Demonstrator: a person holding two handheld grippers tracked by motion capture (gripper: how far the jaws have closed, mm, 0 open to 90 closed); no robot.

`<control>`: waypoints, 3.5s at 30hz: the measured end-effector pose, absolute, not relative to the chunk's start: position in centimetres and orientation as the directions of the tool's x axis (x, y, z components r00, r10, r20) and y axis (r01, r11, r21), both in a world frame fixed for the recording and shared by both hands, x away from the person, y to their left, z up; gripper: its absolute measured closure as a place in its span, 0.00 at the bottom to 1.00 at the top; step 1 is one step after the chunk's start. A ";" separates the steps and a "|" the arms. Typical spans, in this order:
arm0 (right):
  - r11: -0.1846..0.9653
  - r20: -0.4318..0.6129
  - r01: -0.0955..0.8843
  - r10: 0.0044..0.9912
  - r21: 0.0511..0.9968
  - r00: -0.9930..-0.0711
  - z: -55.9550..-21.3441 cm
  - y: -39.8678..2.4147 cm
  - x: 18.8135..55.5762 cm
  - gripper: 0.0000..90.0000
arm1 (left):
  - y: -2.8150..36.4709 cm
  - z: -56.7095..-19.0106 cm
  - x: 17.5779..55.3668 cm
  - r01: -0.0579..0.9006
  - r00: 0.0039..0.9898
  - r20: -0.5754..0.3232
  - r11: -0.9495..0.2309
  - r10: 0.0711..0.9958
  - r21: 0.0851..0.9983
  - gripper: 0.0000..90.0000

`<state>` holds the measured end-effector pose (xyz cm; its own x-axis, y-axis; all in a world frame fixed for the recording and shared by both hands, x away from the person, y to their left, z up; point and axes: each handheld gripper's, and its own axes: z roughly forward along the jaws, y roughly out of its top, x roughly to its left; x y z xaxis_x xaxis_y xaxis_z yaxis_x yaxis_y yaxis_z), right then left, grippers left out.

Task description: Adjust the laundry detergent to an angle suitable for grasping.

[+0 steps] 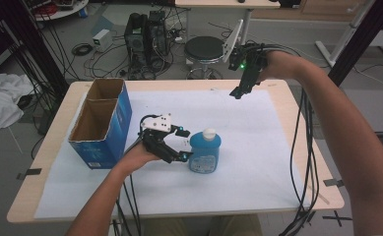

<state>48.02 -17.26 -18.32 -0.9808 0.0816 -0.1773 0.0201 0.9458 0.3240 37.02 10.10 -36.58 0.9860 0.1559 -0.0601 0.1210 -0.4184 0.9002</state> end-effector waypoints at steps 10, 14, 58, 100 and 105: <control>0.944 -0.180 0.015 0.079 0.330 -0.980 -18.4 -18.1 48.1 0.02 | 11.8 -34.9 36.4 0.188 0.974 -0.106 -0.456 0.200 0.870 0.24; 0.944 -0.184 0.019 0.084 0.331 -0.979 -18.5 -18.3 48.1 0.02 | 11.9 -34.8 36.6 0.249 0.961 -0.149 -0.489 0.235 0.836 0.24; 0.935 -0.178 0.029 0.098 0.354 -0.979 -19.2 -19.3 48.1 0.02 | 8.3 -26.1 43.1 0.145 0.978 0.101 -0.942 0.182 0.302 0.15; 0.942 -0.147 0.032 0.085 0.334 -0.985 -20.0 -18.8 48.9 0.02 | 7.5 -25.1 46.3 0.103 0.987 0.092 -0.962 0.130 0.252 0.15; 0.937 -0.146 0.042 0.098 0.347 -0.984 -20.0 -18.9 48.9 0.02 | 7.7 -24.9 46.1 0.090 0.987 0.104 -0.964 0.119 0.252 0.15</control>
